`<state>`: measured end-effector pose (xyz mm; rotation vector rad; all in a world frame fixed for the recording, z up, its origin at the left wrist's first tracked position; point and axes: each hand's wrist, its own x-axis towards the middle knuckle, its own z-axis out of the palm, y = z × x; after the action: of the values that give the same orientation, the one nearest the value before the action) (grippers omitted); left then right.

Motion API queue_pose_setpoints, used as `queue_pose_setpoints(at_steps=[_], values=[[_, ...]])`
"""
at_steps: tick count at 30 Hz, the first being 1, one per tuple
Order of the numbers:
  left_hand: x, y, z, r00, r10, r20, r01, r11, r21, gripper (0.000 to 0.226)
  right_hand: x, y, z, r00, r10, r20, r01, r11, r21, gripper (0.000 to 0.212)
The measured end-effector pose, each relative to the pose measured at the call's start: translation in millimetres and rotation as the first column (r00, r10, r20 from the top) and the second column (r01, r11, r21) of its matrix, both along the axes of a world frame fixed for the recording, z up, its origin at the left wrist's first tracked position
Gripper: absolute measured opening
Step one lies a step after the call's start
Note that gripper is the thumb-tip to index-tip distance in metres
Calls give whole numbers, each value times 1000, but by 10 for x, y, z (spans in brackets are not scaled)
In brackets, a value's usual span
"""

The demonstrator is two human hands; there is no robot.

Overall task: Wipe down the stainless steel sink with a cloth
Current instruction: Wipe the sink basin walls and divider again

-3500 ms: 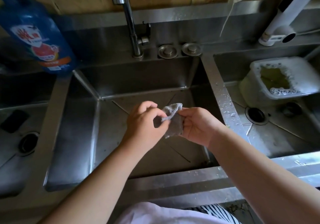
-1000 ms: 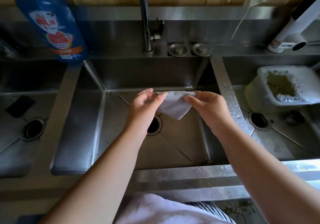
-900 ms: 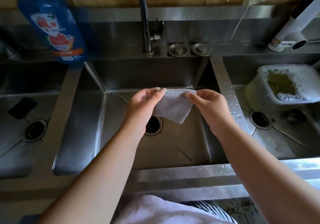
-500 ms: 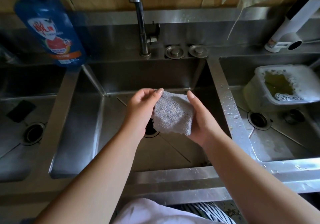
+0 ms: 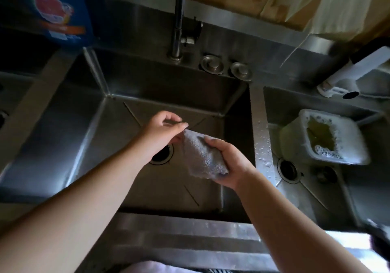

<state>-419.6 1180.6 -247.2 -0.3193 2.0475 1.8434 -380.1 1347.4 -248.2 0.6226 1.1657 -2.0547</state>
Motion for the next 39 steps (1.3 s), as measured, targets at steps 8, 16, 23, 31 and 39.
queue_pose_setpoints(at_steps=[8,16,23,31,39], values=[[-259,-154,-428,958,-266,-110,175,842,-510,12,-803,559,-184,1000,-14,-16,21,828,560,16],[-735,-300,-646,894,-434,-111,259,704,-662,21,-1565,569,-774,400,760,512,113,-595,796,36],[-860,-356,-896,832,-548,-90,354,648,-675,9,-1319,854,-1253,-79,357,931,50,-931,361,52],[-1060,-349,-984,778,-599,-189,331,647,-687,12,-1630,806,-1583,79,222,972,21,-975,221,60],[-1093,-342,-950,744,-643,-181,385,634,-671,14,-1482,866,-1444,9,252,968,63,-966,251,56]])
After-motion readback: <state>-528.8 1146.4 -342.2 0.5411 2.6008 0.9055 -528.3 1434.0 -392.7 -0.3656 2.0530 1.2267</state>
